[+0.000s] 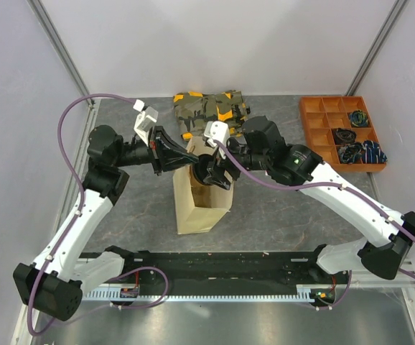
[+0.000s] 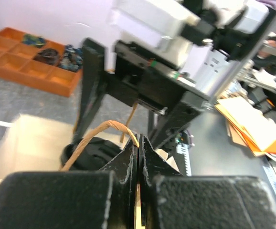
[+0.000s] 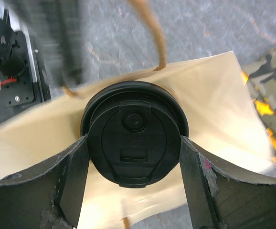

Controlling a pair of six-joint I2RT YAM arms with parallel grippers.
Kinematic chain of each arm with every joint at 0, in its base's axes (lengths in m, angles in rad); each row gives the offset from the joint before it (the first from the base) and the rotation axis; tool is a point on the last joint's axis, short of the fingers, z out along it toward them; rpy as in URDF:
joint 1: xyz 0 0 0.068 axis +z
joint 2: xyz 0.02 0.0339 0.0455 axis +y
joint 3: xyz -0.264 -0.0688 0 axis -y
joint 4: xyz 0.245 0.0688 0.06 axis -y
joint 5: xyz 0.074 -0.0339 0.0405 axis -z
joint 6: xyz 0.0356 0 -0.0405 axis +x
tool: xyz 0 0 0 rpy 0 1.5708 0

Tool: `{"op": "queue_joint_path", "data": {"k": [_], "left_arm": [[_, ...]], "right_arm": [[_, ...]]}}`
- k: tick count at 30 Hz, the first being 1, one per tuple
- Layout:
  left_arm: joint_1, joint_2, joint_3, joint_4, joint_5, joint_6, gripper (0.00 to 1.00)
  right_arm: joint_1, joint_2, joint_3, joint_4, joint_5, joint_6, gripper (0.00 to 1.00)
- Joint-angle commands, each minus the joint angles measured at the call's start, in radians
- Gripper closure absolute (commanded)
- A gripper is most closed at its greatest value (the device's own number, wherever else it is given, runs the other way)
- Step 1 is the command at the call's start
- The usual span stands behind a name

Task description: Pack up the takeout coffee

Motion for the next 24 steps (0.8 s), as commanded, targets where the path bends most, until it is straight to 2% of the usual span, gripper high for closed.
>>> {"op": "queue_joint_path", "data": {"k": [1,8,13,19,24], "left_arm": [[-0.018,-0.03,-0.038,0.128,0.088,-0.066,0.98],[-0.012,-0.125,-0.088,-0.045,0.123,0.078,0.98],[-0.012,-0.12,-0.085,-0.127,0.154,0.214,0.98],[0.005,-0.085,-0.069,-0.19,0.188,0.262,0.98],[0.065,-0.093,-0.076,-0.226,0.203,0.267,0.98]], "right_arm": [[-0.003,0.013,0.055,-0.053,0.018,-0.015,0.54],[-0.003,0.066,0.092,-0.129,0.056,-0.077,0.55],[-0.003,0.12,0.09,-0.143,0.107,-0.108,0.55],[-0.001,0.187,0.112,-0.16,0.102,-0.116,0.57],[0.002,0.189,0.075,-0.16,0.039,-0.165,0.57]]}}
